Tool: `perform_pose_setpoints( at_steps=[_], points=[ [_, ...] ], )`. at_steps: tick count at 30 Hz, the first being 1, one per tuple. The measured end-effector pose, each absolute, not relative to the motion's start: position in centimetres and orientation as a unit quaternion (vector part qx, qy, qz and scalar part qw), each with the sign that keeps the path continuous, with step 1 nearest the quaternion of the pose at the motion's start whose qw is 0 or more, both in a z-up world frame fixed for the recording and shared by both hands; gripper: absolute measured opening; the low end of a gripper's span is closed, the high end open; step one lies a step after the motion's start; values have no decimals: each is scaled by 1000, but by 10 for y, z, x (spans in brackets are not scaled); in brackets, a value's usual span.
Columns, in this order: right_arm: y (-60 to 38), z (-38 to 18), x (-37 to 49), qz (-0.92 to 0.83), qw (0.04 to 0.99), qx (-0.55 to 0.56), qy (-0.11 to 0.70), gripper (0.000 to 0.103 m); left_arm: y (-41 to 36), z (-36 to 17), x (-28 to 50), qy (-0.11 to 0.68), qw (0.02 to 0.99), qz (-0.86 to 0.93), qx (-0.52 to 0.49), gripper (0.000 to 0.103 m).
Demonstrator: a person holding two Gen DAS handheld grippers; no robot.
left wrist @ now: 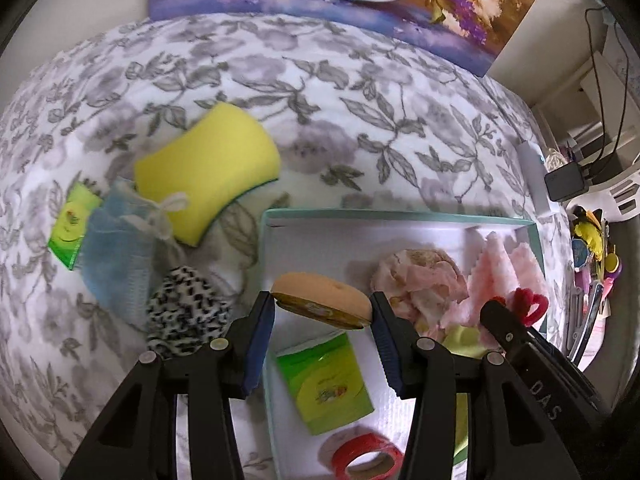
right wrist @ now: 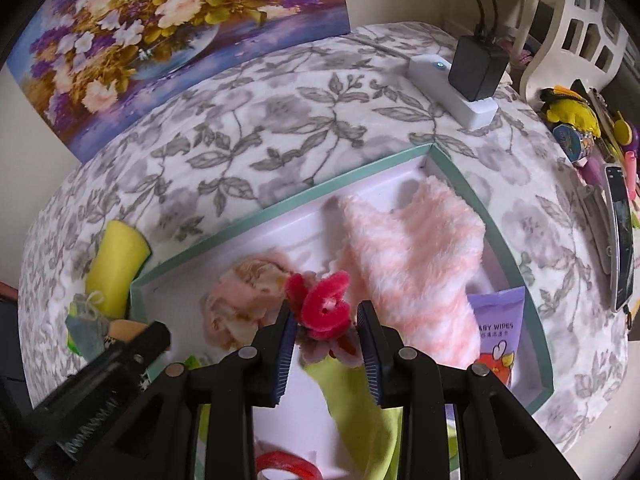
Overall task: Organize soft objects
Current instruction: 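Open left tool over the tray while right tool releases the hair tie there, then move both tools back from the tray to the pile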
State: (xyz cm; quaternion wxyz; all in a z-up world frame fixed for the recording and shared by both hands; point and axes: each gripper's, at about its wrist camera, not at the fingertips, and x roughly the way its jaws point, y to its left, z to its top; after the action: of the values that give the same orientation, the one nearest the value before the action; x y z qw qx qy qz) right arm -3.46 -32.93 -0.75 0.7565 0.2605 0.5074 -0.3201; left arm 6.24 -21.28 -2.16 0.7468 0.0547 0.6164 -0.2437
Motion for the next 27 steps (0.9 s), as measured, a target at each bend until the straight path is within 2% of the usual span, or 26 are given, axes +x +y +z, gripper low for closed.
perform_pose_setpoints(
  at_steps=[13, 14, 15, 17, 19, 21, 25, 27],
  points=[
    [-335, 0, -37, -329, 760, 247, 504, 34, -228, -21, 70, 618, 744, -252, 48, 52],
    [-334, 2, -38, -328, 761, 247, 502, 34, -227, -20, 70, 617, 744, -252, 46, 54],
    [-333, 4, -39, -326, 763, 247, 501, 34, -227, -18, 71, 616, 745, -253, 44, 65],
    [-332, 7, -40, -322, 766, 243, 500, 36, -226, -14, 70, 615, 744, -257, 41, 80],
    [-331, 10, -42, -319, 769, 243, 498, 48, -222, -8, 70, 612, 746, -259, 37, 82],
    [-331, 12, -44, -324, 770, 242, 494, 68, -220, -4, 70, 610, 748, -258, 33, 85],
    [-331, 12, -47, -323, 771, 241, 493, 78, -212, 2, 75, 608, 754, -247, 25, 85],
    [-330, 10, -47, -323, 771, 238, 495, 87, -207, 4, 77, 604, 761, -234, 29, 85]
  ],
)
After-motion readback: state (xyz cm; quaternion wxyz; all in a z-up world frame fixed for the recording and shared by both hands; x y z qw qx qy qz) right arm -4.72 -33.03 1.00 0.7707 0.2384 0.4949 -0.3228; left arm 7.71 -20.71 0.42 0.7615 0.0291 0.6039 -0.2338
